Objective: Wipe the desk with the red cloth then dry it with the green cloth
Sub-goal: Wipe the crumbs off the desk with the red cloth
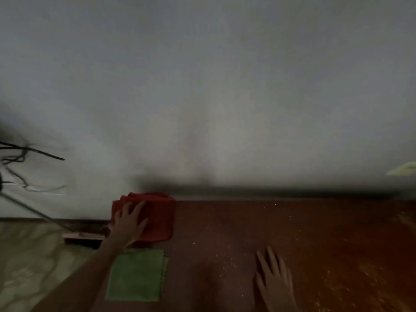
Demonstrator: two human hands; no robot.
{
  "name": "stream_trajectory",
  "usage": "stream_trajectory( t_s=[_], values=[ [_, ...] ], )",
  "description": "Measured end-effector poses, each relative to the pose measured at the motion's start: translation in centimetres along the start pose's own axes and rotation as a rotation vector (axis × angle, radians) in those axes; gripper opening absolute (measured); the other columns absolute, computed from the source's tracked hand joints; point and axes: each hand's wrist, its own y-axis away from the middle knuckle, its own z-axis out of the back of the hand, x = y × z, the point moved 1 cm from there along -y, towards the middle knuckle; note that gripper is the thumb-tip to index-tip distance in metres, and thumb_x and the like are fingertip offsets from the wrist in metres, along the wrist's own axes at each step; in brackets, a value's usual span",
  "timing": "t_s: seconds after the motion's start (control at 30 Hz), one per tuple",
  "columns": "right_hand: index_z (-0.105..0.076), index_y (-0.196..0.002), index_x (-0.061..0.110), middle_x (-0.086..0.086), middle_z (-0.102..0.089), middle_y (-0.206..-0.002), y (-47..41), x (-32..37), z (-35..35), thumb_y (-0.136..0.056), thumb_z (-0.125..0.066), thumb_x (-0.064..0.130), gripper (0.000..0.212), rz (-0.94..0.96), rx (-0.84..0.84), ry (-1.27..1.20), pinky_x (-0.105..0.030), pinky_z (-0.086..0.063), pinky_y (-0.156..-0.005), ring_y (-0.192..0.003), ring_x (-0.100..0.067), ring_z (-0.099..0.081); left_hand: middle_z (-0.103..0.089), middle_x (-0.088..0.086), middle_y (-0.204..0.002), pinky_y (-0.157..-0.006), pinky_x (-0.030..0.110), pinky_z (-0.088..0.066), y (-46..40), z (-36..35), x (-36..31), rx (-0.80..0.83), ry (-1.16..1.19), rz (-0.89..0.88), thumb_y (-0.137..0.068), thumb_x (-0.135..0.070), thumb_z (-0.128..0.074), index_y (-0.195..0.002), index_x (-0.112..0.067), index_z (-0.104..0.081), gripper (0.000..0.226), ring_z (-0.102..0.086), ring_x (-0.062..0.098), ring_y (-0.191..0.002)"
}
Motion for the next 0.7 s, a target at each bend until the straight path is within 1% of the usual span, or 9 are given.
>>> stream_trajectory(
  t_s=[0.07, 0.13, 0.2, 0.27, 0.37, 0.47, 0.57, 0.63, 0.7],
  values=[
    [-0.035, -0.146, 0.039, 0.001, -0.024, -0.159, -0.5, -0.2, -0.8, -0.096, -0.022, 0.054, 0.054, -0.023, -0.053, -0.036, -0.043, -0.022, -0.114, -0.141, -0.027, -0.025, -0.019, 0.009, -0.157, -0.108, 0.065, -0.030, -0.6, -0.3, -0.2, 0.102, -0.047, 0.030, -0.089, -0.068, -0.043, -0.150, -0.046, -0.023, 0.068, -0.023, 0.046, -0.138],
    [-0.049, -0.138, 0.033, 0.001, -0.035, -0.151, -0.9, -0.6, -2.1, -0.096, -0.011, 0.055, 0.060, -0.046, -0.047, -0.030, -0.040, -0.008, -0.118, -0.133, -0.027, -0.035, -0.020, 0.006, -0.156, -0.103, 0.068, -0.032, -0.4, -0.8, -0.8, 0.045, -0.040, 0.083, -0.089, -0.064, -0.051, -0.150, -0.048, -0.026, 0.067, -0.022, 0.046, -0.136],
    [-0.048, -0.139, 0.030, -0.001, -0.033, -0.152, -1.2, -0.7, -3.6, -0.096, -0.006, 0.053, 0.064, -0.042, -0.108, -0.050, -0.038, 0.002, -0.119, -0.135, -0.026, -0.034, -0.027, 0.008, -0.155, -0.101, 0.069, -0.032, 0.8, -1.4, -2.7, -0.029, -0.051, 0.111, -0.090, -0.061, -0.053, -0.149, -0.045, -0.032, 0.065, -0.024, 0.046, -0.135],
    [-0.042, -0.143, 0.030, -0.001, -0.029, -0.155, -1.2, -0.4, -3.6, -0.096, -0.005, 0.053, 0.064, -0.073, -0.097, -0.064, -0.041, 0.000, -0.118, -0.136, -0.031, -0.034, -0.035, 0.010, -0.151, -0.097, 0.070, -0.033, 1.4, -2.3, -4.6, -0.028, -0.019, 0.134, -0.090, -0.062, -0.047, -0.147, -0.042, -0.040, 0.061, -0.029, 0.049, -0.131],
    [-0.016, -0.152, 0.035, 0.002, -0.011, -0.161, -1.5, -0.5, -4.3, -0.096, -0.005, 0.054, 0.061, -0.046, -0.141, -0.070, -0.043, 0.001, -0.117, -0.138, -0.032, -0.030, -0.050, 0.014, -0.138, -0.083, 0.069, -0.039, 2.3, -3.0, -8.5, 0.009, 0.015, 0.069, -0.079, -0.066, -0.034, -0.136, -0.038, -0.056, 0.067, -0.042, 0.052, -0.117],
    [-0.006, -0.153, 0.036, 0.002, -0.011, -0.162, -1.8, -0.7, -4.7, -0.096, -0.004, 0.055, 0.060, -0.043, -0.209, -0.087, -0.043, 0.004, -0.117, -0.137, -0.033, -0.029, -0.048, 0.012, -0.142, -0.087, 0.065, -0.041, 3.6, -3.7, -13.3, 0.006, -0.019, 0.014, -0.084, -0.067, -0.037, -0.140, -0.041, -0.050, 0.063, -0.042, 0.050, -0.119],
    [-0.009, -0.153, 0.036, -0.001, -0.026, -0.156, -1.4, -0.8, -4.3, -0.097, -0.006, 0.053, 0.058, -0.014, -0.197, -0.097, -0.042, 0.005, -0.117, -0.136, -0.032, -0.029, -0.030, 0.007, -0.155, -0.101, 0.062, -0.033, 5.7, -5.0, -17.9, 0.066, -0.032, -0.053, -0.090, -0.067, -0.036, -0.149, -0.045, -0.029, 0.064, -0.029, 0.047, -0.132],
    [-0.024, -0.150, 0.034, -0.001, -0.029, -0.154, -1.3, -0.7, -3.9, -0.097, -0.007, 0.053, 0.058, -0.008, -0.176, -0.112, -0.040, 0.004, -0.116, -0.135, -0.031, -0.030, -0.020, 0.005, -0.158, -0.105, 0.060, -0.029, 7.7, -6.0, -20.8, 0.129, -0.023, -0.111, -0.089, -0.069, -0.035, -0.151, -0.046, -0.020, 0.068, -0.024, 0.045, -0.136],
    [-0.036, -0.145, 0.029, -0.002, -0.033, -0.152, -1.5, -0.7, -3.6, -0.097, -0.011, 0.053, 0.059, -0.002, -0.170, -0.128, -0.039, 0.000, -0.115, -0.134, -0.030, -0.031, -0.028, 0.006, -0.153, -0.098, 0.062, -0.036, 10.1, -7.3, -23.2, 0.146, 0.024, -0.145, -0.082, -0.072, -0.043, -0.148, -0.047, -0.029, 0.072, -0.035, 0.046, -0.128]
  ],
)
